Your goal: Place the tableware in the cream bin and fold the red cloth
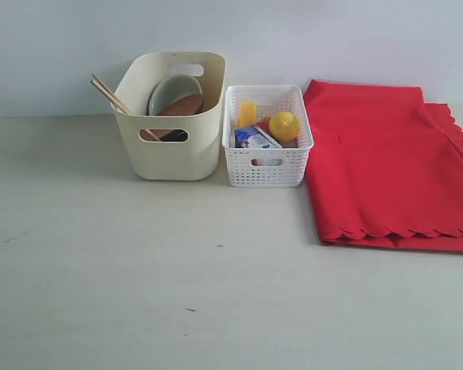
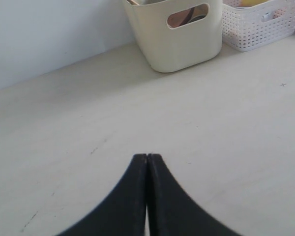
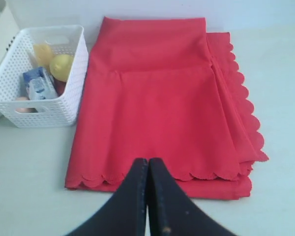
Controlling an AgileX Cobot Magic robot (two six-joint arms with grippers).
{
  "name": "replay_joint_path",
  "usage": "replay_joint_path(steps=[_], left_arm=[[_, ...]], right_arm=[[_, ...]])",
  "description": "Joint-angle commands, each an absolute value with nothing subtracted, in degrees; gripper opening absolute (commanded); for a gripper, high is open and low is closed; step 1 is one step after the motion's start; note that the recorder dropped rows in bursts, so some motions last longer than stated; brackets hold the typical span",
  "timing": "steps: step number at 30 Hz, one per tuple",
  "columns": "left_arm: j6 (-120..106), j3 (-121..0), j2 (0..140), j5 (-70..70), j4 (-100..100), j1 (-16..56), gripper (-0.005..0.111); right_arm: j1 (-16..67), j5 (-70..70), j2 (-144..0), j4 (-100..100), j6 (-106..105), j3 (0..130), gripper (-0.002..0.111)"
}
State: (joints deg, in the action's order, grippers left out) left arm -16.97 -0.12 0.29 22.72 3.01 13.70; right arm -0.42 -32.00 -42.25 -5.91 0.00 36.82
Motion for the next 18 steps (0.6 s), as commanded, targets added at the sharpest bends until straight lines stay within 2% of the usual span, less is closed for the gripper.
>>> replay_joint_path(steps=[1, 18], left_arm=[[-16.9, 0.0, 0.0, 20.8, 3.2, 13.1, 0.0], [-16.9, 0.0, 0.0, 20.4, 3.2, 13.1, 0.0]], right_arm=[[-0.6, -30.1, -36.9, -14.9, -10.3, 34.6, 0.0], [-0.6, -33.8, -21.2, -29.0, -25.5, 30.5, 0.0]])
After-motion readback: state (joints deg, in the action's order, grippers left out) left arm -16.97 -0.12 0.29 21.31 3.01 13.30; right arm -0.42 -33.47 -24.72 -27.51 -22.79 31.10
